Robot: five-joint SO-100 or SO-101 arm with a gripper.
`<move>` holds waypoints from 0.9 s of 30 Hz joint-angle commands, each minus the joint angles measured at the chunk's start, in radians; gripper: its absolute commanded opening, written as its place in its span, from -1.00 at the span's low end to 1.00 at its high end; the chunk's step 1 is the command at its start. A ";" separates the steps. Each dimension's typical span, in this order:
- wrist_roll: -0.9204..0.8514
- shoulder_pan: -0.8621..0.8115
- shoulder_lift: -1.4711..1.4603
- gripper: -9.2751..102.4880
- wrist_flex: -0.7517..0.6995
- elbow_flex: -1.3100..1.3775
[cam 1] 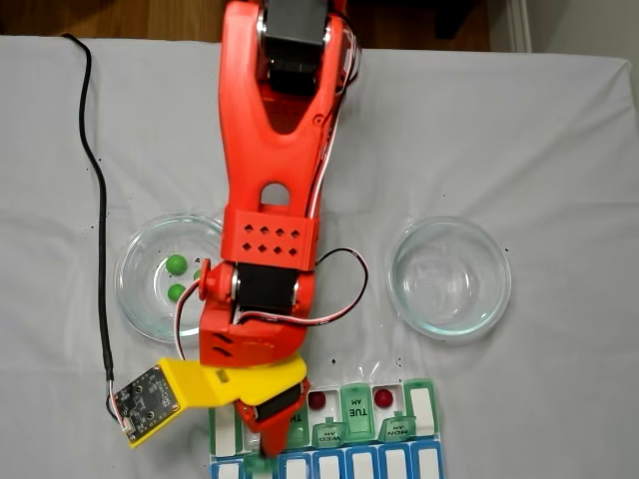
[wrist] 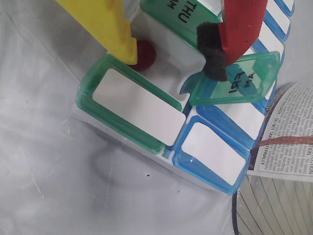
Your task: Sort medicines into box.
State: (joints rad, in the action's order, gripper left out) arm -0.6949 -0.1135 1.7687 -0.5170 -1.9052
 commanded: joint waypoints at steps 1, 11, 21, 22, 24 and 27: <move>-0.014 -0.005 0.189 -0.83 -0.041 -0.005; -0.106 -0.120 0.330 -0.84 -0.379 0.137; -0.362 -0.255 0.313 -0.84 -0.767 0.239; -0.373 -0.264 0.322 -0.84 -0.775 0.225; -0.399 -0.273 0.339 -0.84 -0.782 0.176; -0.420 -0.273 0.342 -0.84 -0.784 0.101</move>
State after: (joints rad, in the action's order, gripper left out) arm -1.0876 -0.3896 1.9957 -1.2962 -1.7856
